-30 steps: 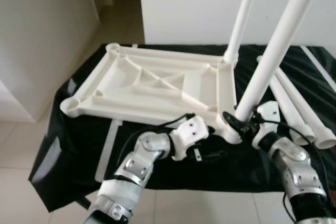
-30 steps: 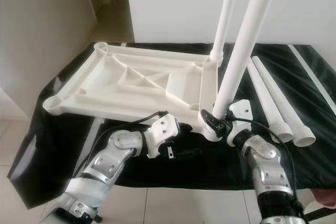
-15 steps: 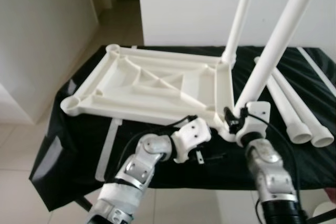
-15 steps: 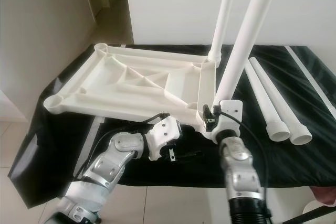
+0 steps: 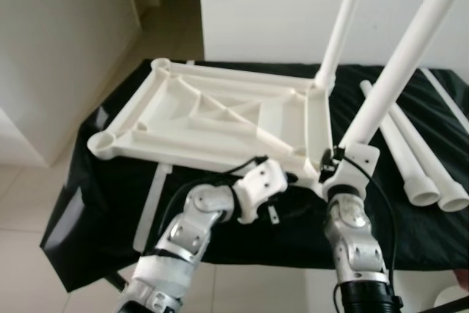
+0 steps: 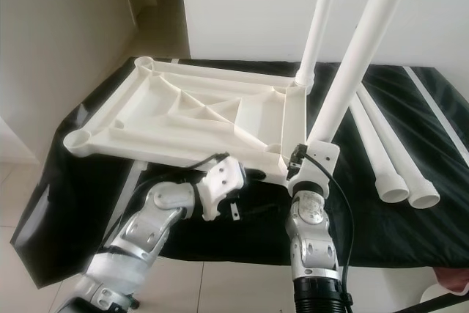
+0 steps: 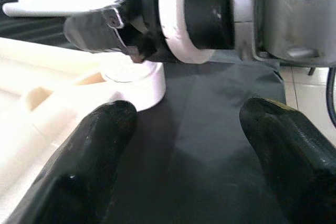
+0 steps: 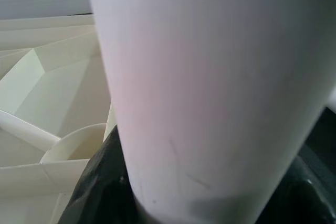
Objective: Building children table
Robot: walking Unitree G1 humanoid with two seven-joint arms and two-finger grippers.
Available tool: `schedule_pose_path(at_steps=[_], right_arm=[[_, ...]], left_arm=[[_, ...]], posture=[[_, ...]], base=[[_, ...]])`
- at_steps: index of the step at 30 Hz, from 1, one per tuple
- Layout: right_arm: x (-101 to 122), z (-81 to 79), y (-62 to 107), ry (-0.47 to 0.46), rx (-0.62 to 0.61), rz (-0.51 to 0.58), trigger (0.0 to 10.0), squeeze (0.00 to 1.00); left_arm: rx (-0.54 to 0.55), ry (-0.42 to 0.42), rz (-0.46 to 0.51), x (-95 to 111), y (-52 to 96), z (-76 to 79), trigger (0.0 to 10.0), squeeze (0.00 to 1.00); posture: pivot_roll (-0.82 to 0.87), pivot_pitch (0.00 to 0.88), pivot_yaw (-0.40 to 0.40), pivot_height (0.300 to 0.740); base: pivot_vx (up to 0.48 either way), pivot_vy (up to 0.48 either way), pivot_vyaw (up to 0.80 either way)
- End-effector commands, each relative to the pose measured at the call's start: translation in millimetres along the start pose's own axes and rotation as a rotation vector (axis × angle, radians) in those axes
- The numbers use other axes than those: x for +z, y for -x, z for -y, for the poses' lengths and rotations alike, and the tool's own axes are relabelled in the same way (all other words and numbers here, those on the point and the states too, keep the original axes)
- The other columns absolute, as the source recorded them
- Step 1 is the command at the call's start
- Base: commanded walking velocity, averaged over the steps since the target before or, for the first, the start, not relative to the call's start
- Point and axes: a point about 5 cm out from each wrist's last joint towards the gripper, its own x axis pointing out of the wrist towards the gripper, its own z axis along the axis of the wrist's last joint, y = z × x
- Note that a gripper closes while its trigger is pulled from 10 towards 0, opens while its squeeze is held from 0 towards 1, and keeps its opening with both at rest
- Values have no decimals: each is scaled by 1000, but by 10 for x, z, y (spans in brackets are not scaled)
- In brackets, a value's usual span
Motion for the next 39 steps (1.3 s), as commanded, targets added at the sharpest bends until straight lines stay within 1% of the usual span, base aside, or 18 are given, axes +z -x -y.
schedule_pose_path(at_steps=[1, 5, 7, 9, 10, 11, 15, 16, 21, 24, 27, 28, 29, 30, 31, 33, 35, 39], right_arm=[[-131, 76, 20, -10, -36, -75, 10000, 0], [-112, 33, 6, -21, -30, -68, 10000, 0], [-84, 33, -18, -6, -16, -59, 10000, 0], [-63, 46, -30, 35, 6, -43, 10000, 8], [-63, 46, -30, 35, 6, -43, 10000, 8], [-44, 40, -35, 45, 27, -28, 10000, 1000], [18, 42, -39, 61, 57, 12, 10000, 1000], [53, 37, -37, 86, 82, 35, 10000, 1000], [71, 46, -33, 90, 97, 46, 10000, 1000], [73, 114, -23, 92, 116, 53, 10000, 1000], [45, 143, -26, 76, 180, 34, 10000, 1000], [37, 155, -27, 68, 220, 30, 10000, 239], [34, 164, -26, 63, 246, 28, 10000, 239], [34, 164, -26, 63, 246, 28, 10000, 239], [24, 178, -32, 70, 300, 32, 10000, 0], [15, 187, -36, 76, 315, 31, 10000, 0], [1, 196, -40, 86, 373, 26, 10000, 0], [-15, 223, -47, 108, 442, 20, 10000, 0]], left_arm=[[70, -10, 0, 17, -5, -32, 10000, 0], [61, -6, -7, 5, -16, -35, 10000, 0], [52, -2, -9, -5, -19, -39, 10000, 0], [44, 11, 1, 6, -25, -39, 10000, 0], [44, 11, 1, 6, -25, -39, 10000, 0], [43, 14, 8, 21, -31, -41, 10000, 0], [45, 16, 23, 52, -51, -44, 10000, 0], [47, 14, 21, 50, -50, -47, 10000, 0], [49, 13, 19, 43, -44, -51, 10000, 0], [54, 11, 14, 31, -36, -62, 10000, 0], [56, 11, 11, 26, -37, -67, 10000, 0], [59, 9, 8, 23, -33, -75, 10000, 0], [61, 7, 6, 22, -31, -81, 10000, 0], [61, 7, 6, 22, -31, -81, 10000, 0], [68, 10, 6, 22, -21, -100, 10000, 0], [71, 9, 5, 22, -17, -108, 10000, 0], [72, 7, 4, 28, -8, -124, 10000, 0], [71, 6, 6, 36, -6, -138, 10000, 0]], posture=[[46, 0, -26, 740], [46, 0, -29, 740], [43, 0, -30, 740], [42, 0, -34, 740], [42, 0, -34, 740], [40, 0, -35, 740], [37, 0, -38, 740], [36, 0, -38, 740], [36, 0, -39, 740], [40, 0, -43, 740], [39, 0, -42, 740], [39, 0, -41, 740], [39, 0, -41, 740], [39, 0, -41, 740], [39, 0, -37, 740], [39, 0, -37, 740], [36, 0, -30, 740], [29, 0, -22, 740]], base=[[0, 0, 0], [0, 0, 0], [0, 0, 0], [0, 0, 0], [0, 0, 0], [0, 0, 0], [0, 0, 0], [0, 0, 0], [0, 0, 0], [0, 0, 0], [0, 0, 0], [0, 0, 0], [0, 0, 0], [0, 0, 0], [0, 0, 0], [0, 0, 0], [0, 0, 0], [0, 0, 0]])
